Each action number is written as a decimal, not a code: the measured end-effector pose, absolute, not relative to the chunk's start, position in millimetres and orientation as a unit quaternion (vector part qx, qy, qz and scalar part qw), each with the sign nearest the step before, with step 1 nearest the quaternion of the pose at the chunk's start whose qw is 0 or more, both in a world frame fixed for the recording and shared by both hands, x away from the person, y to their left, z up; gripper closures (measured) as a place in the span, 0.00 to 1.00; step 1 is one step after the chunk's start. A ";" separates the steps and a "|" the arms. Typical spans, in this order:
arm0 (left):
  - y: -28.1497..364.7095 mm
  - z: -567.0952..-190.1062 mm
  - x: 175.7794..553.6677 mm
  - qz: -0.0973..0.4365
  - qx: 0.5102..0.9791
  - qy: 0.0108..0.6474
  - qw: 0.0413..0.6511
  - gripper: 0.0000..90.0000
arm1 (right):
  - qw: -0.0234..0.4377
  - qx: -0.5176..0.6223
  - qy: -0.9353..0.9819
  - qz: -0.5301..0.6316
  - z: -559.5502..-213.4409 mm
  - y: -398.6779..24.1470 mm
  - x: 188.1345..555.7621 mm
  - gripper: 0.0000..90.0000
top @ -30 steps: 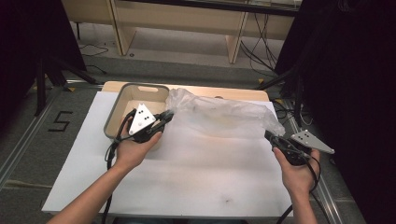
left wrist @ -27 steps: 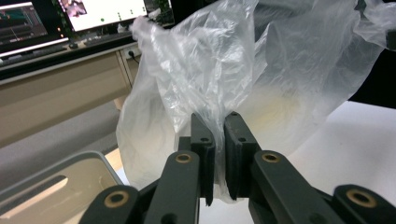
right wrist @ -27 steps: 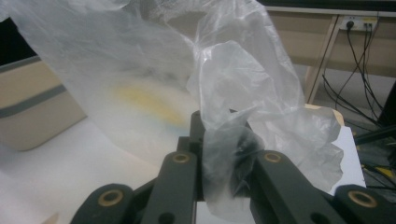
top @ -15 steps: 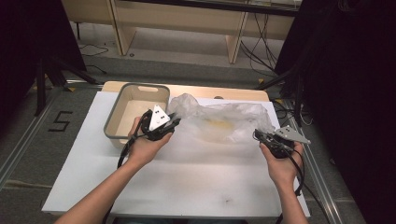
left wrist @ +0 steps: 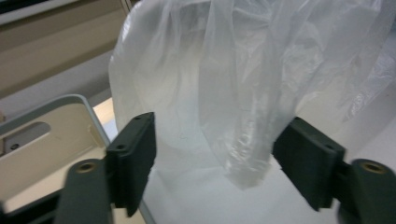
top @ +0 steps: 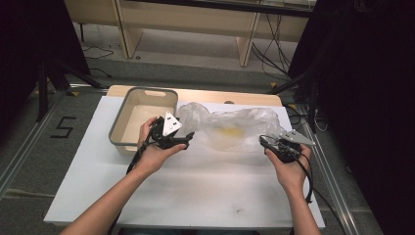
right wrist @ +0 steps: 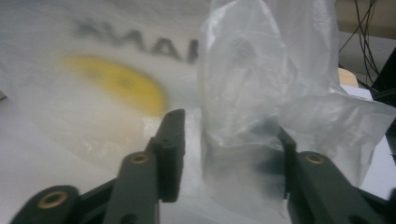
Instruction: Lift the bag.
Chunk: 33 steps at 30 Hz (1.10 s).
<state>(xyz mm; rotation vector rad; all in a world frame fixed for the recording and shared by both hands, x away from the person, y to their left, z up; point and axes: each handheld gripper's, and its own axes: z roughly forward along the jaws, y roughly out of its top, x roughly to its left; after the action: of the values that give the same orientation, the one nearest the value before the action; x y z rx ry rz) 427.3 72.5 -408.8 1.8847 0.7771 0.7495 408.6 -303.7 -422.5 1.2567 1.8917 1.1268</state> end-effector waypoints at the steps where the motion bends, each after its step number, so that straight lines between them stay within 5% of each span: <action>1: 73.3 -407.1 425.4 0.310 0.768 0.314 0.465 0.27 | 0.300 0.470 0.713 0.426 -422.1 -303.3 408.3 0.61; 11: 83.6 -391.6 398.0 0.296 0.770 0.294 0.482 0.17 | 0.308 0.437 0.708 0.462 -405.7 -304.0 385.0 0.35; 33: 102.2 -381.2 351.2 0.256 0.775 0.275 0.509 0.16 | 0.313 0.407 0.708 0.484 -377.1 -343.3 309.3 0.31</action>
<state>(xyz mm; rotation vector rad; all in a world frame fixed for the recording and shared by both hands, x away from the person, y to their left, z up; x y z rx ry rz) 351.2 102.2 -381.2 1.8657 0.6621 0.6161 309.3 -343.3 -377.1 1.0745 1.8677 1.2762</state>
